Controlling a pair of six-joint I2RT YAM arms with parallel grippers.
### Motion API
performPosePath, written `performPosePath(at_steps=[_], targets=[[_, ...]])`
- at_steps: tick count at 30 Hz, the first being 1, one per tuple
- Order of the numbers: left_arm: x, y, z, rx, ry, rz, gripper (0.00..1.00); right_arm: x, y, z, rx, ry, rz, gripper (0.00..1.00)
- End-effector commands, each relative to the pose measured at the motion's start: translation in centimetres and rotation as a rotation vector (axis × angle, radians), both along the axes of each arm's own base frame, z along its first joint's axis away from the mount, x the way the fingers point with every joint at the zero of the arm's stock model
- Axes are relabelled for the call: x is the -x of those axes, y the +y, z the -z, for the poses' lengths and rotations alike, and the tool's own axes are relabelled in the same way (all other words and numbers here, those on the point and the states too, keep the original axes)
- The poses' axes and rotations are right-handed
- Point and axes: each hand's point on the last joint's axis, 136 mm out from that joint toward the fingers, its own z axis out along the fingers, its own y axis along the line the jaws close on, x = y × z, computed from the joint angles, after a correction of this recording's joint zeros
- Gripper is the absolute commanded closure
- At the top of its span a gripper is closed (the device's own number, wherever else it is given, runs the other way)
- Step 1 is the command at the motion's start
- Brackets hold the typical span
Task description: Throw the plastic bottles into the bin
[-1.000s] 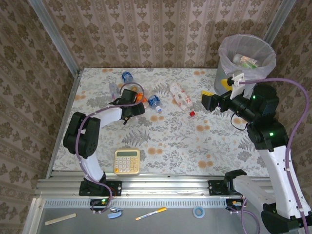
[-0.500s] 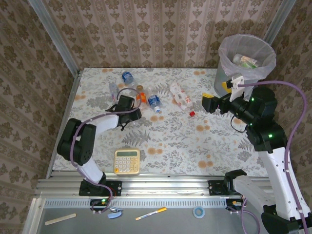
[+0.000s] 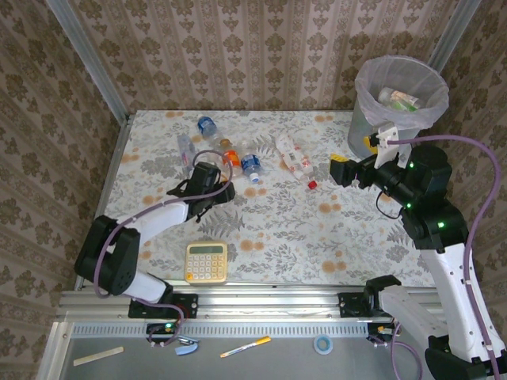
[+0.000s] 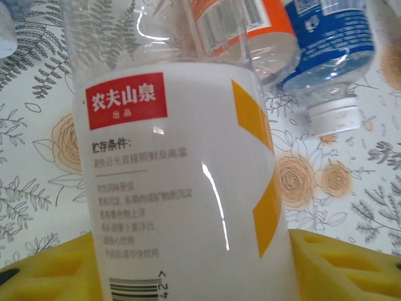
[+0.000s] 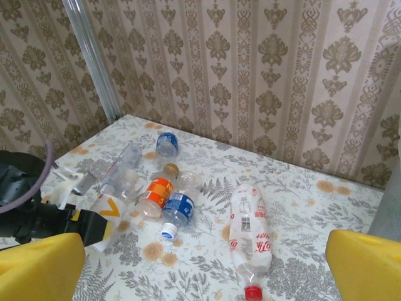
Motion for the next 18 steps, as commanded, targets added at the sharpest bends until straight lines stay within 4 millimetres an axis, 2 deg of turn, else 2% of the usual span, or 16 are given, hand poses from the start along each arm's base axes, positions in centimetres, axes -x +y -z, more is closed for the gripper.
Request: performPosePath(at_steps=[1,11,18], targets=[[1.1,0.4,-1.1,-0.032,-0.032,0.024,0.53,0.3,0.1,0.9,0.01,0.028,-0.005,0.0],[3.6,0.3,-4.7,-0.05,-0.145,0.113,0.54,0.2,0.4,1.6,-0.014,0.059,-0.012,0.0],[5.3,-0.9,-9.7,-0.019,-0.336,0.227,0.54,0.1,0.6,2.1,-0.049,0.099,-0.019,0.0]])
